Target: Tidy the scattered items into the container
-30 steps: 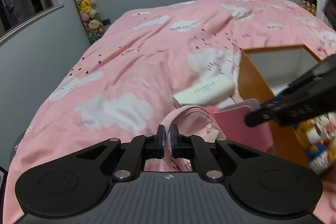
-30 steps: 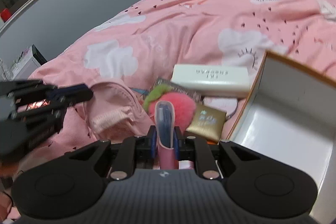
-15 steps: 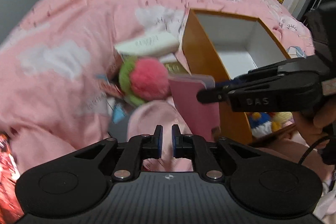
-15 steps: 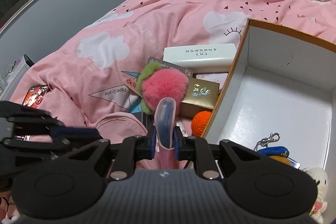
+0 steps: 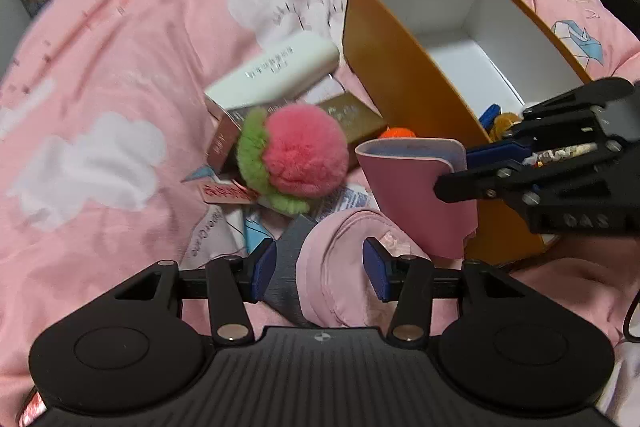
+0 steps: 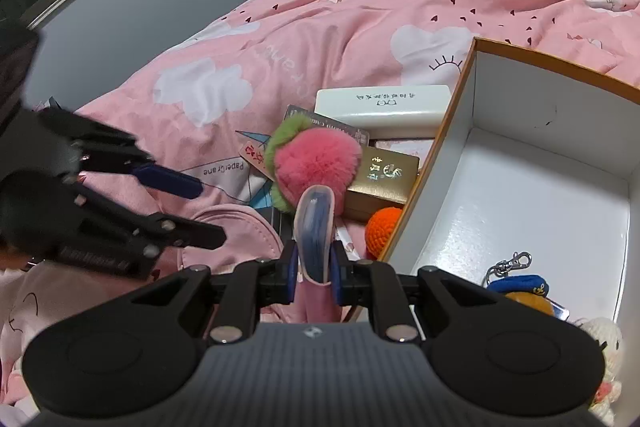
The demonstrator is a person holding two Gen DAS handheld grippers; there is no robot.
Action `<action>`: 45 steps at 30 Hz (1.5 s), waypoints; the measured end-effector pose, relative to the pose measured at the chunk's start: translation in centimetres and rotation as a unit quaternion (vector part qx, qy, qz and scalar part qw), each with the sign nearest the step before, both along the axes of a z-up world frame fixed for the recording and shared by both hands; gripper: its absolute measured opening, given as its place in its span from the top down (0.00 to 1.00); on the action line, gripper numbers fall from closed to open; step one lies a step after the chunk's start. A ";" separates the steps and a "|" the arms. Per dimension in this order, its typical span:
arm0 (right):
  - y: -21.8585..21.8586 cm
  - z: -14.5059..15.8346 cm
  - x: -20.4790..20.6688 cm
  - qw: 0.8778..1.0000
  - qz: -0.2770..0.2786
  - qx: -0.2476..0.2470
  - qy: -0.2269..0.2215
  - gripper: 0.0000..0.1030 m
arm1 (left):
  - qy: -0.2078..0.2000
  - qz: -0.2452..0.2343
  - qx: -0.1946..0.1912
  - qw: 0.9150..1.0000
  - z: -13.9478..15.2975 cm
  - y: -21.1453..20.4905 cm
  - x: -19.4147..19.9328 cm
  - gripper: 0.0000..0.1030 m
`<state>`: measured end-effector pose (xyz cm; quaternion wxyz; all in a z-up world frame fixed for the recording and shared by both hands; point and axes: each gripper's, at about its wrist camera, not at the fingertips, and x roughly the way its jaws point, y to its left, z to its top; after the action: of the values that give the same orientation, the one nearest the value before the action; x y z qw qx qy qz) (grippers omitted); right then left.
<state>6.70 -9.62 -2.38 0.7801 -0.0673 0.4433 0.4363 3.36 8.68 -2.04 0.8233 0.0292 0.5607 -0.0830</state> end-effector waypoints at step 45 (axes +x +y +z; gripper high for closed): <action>-15.5 6.7 1.9 0.969 -0.205 0.141 -0.011 0.84 | -0.066 0.062 -0.114 0.989 8.3 -8.4 2.1 0.80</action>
<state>8.61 -25.11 4.29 0.8594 0.1304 0.3730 0.3245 5.47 0.25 6.26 0.8600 -0.0945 0.4927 -0.0931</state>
